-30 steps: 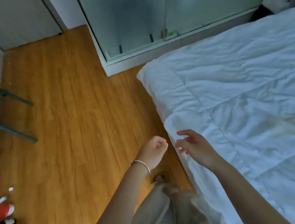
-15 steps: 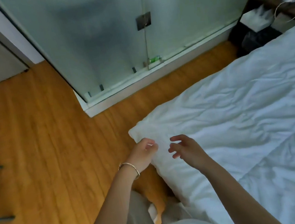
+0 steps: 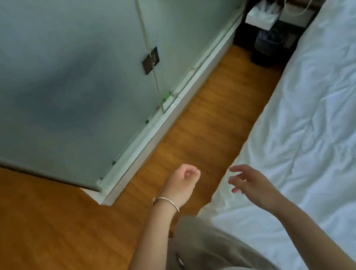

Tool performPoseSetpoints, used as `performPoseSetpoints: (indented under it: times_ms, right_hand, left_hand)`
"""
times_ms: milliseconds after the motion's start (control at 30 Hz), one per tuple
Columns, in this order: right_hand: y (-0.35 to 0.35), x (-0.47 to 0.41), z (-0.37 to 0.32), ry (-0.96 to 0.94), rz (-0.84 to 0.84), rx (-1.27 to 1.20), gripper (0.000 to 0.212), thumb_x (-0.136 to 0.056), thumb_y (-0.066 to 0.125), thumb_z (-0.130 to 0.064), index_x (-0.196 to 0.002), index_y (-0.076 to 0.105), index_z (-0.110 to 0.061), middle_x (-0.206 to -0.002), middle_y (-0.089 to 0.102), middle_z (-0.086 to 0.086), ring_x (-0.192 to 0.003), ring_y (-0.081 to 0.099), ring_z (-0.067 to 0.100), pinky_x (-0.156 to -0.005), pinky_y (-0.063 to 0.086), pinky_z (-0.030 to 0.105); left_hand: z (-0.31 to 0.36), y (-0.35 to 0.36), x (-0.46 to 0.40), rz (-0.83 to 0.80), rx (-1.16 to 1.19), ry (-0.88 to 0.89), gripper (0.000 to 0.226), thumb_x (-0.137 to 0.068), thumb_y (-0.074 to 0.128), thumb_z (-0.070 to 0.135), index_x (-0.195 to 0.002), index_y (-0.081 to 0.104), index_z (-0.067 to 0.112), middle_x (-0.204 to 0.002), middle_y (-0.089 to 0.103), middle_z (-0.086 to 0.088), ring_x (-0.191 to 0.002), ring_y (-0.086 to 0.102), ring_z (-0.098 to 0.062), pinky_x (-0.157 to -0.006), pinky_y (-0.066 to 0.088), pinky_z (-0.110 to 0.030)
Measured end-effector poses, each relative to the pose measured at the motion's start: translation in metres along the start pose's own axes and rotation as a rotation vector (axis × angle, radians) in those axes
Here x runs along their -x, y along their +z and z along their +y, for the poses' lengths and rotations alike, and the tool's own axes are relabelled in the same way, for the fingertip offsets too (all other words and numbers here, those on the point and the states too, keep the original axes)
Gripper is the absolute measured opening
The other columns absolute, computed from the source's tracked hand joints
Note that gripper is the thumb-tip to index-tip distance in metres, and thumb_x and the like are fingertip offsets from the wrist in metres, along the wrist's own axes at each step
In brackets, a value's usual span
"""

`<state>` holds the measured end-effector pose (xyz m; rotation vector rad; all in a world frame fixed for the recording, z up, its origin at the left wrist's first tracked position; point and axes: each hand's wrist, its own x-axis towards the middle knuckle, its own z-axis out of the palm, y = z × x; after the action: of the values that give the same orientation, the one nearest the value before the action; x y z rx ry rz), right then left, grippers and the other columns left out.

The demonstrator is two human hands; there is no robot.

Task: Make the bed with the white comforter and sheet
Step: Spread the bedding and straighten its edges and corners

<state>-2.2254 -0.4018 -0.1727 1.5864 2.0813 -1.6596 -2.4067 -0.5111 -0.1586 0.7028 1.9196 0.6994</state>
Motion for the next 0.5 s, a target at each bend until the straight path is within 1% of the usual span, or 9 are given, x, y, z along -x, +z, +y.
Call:
performPoseSetpoints:
  times_ms: [100,167,267,300,367,467,500]
  right_hand:
    - [-0.005,-0.024,-0.02,0.031,0.108,-0.063,0.028,-0.097,0.054,-0.034,-0.124,0.052,-0.031,-0.104,0.063,-0.009,-0.085,0.067,0.008,-0.075,0.048,0.019]
    - [-0.012,-0.05,-0.03,0.062,0.17,-0.104,0.03,-0.097,0.054,-0.035,-0.126,0.052,-0.03,-0.101,0.065,-0.008,-0.085,0.067,0.009,-0.078,0.05,0.021]
    - [-0.029,-0.108,-0.047,0.087,0.194,-0.146,0.033,-0.097,0.054,-0.033,-0.129,0.05,-0.027,-0.089,0.069,-0.006,-0.083,0.068,0.01,-0.084,0.053,0.027]
    - [-0.037,-0.129,-0.055,0.088,0.202,-0.147,0.033,-0.098,0.053,-0.033,-0.13,0.048,-0.027,-0.086,0.07,-0.006,-0.084,0.068,0.01,-0.085,0.054,0.028]
    - [-0.061,-0.173,-0.074,0.088,0.229,-0.154,0.036,-0.099,0.052,-0.032,-0.134,0.045,-0.025,-0.088,0.068,-0.005,-0.085,0.067,0.011,-0.081,0.054,0.024]
    - [-0.117,-0.225,-0.106,0.104,0.306,-0.182,0.038,-0.1,0.05,-0.032,-0.136,0.042,-0.026,-0.097,0.065,-0.005,-0.087,0.064,0.009,-0.068,0.046,0.013]
    - [-0.139,-0.241,-0.115,0.103,0.344,-0.191,0.037,-0.1,0.05,-0.033,-0.136,0.042,-0.026,-0.099,0.064,-0.006,-0.088,0.064,0.008,-0.066,0.044,0.011]
  left_hand:
    - [0.031,-0.013,-0.045,-0.078,-0.027,0.085,0.027,-0.096,0.049,0.038,-0.119,0.057,0.028,-0.115,0.062,0.009,-0.106,0.058,-0.01,-0.092,0.048,-0.03]
    - [0.049,-0.02,-0.078,-0.142,-0.064,0.125,0.029,-0.096,0.049,0.038,-0.122,0.056,0.028,-0.116,0.059,0.01,-0.107,0.056,-0.008,-0.089,0.047,-0.026]
    - [0.079,-0.032,-0.145,-0.209,-0.114,0.141,0.03,-0.097,0.049,0.035,-0.124,0.055,0.025,-0.114,0.056,0.01,-0.102,0.054,-0.005,-0.073,0.043,-0.013]
    - [0.094,-0.036,-0.17,-0.22,-0.14,0.147,0.03,-0.097,0.049,0.034,-0.126,0.054,0.024,-0.116,0.057,0.008,-0.101,0.053,-0.005,-0.07,0.041,-0.011]
    - [0.132,-0.041,-0.221,-0.25,-0.208,0.18,0.032,-0.098,0.049,0.033,-0.128,0.052,0.023,-0.123,0.057,0.006,-0.102,0.052,-0.005,-0.069,0.038,-0.011]
    - [0.206,-0.041,-0.288,-0.309,-0.286,0.257,0.034,-0.099,0.046,0.036,-0.13,0.051,0.024,-0.128,0.054,0.007,-0.104,0.047,-0.003,-0.074,0.037,-0.014]
    - [0.231,-0.038,-0.31,-0.326,-0.305,0.294,0.033,-0.099,0.046,0.036,-0.13,0.051,0.025,-0.13,0.052,0.008,-0.104,0.047,-0.002,-0.072,0.037,-0.012]
